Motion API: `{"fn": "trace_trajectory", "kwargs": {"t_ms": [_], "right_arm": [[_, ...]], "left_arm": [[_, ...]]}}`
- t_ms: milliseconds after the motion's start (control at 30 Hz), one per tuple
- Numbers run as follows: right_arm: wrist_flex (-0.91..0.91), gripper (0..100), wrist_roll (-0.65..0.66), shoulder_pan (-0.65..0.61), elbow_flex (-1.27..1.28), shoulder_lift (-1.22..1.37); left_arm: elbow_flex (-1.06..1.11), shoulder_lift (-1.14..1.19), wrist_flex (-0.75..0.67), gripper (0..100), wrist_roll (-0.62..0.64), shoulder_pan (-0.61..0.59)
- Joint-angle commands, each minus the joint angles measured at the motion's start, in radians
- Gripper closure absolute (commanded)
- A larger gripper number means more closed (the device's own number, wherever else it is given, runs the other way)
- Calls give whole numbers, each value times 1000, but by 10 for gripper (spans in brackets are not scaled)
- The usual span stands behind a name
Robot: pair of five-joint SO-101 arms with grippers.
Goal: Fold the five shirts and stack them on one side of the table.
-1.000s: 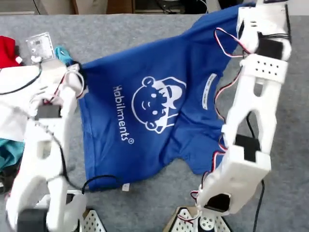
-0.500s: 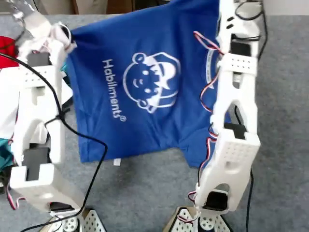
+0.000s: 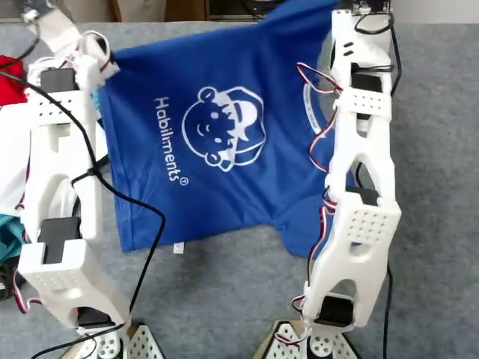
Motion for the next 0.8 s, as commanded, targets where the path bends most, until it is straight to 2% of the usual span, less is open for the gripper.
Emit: {"fn": "trace_trajectory", "kwargs": {"t_ms": [0, 233, 467, 667, 767], "right_arm": [[230, 993, 5, 30, -62, -136], [591, 993, 5, 28, -61, -297], [844, 994, 14, 35, -58, -412], [1000, 994, 43, 65, -56, -467], [1092, 994, 63, 88, -56, -495]], "left_arm": [[-34, -18, 106, 982, -51, 37], [-37, -19, 252, 982, -55, 72], [-37, -21, 440, 982, -55, 74], [-35, -21, 601, 982, -58, 120], [-35, -21, 663, 982, -103, 137]]}}
